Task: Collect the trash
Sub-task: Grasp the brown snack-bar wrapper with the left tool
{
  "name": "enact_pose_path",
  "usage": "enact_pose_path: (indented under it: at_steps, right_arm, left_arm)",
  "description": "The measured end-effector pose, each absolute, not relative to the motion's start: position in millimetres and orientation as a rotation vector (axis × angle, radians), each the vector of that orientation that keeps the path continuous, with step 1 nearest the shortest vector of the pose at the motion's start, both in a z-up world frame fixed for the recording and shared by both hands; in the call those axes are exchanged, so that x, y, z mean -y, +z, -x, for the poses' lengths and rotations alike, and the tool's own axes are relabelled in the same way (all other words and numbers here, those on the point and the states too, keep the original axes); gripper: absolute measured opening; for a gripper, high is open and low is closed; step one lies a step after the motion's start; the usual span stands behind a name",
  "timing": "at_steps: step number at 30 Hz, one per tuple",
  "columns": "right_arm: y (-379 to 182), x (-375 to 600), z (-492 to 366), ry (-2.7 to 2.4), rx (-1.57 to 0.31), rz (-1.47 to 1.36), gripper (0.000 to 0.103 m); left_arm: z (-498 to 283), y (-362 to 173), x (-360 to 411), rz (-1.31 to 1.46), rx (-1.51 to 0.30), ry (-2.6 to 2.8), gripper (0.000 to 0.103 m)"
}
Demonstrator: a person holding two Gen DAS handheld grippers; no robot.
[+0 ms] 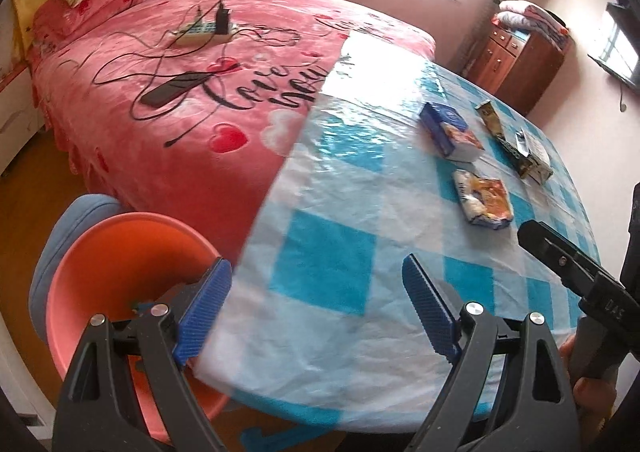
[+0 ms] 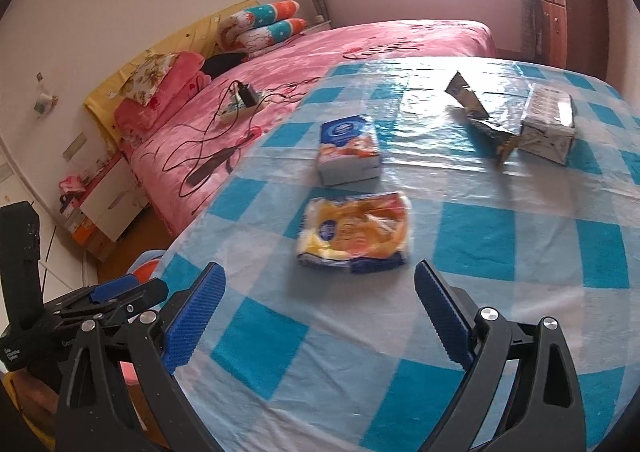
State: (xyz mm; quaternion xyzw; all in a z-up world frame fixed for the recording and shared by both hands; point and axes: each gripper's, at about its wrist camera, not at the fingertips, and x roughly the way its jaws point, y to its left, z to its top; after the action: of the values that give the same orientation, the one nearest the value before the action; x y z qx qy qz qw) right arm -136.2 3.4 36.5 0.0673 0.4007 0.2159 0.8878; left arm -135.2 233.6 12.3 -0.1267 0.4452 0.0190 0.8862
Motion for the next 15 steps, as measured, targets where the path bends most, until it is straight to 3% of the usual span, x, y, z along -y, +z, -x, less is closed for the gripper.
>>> enact_pose_path:
  at_steps: [15]
  right_arm:
    - [34,66,120,0.349,-0.826,-0.256,0.094]
  left_arm:
    - [104,33,-171,0.187,-0.902,-0.06,0.088]
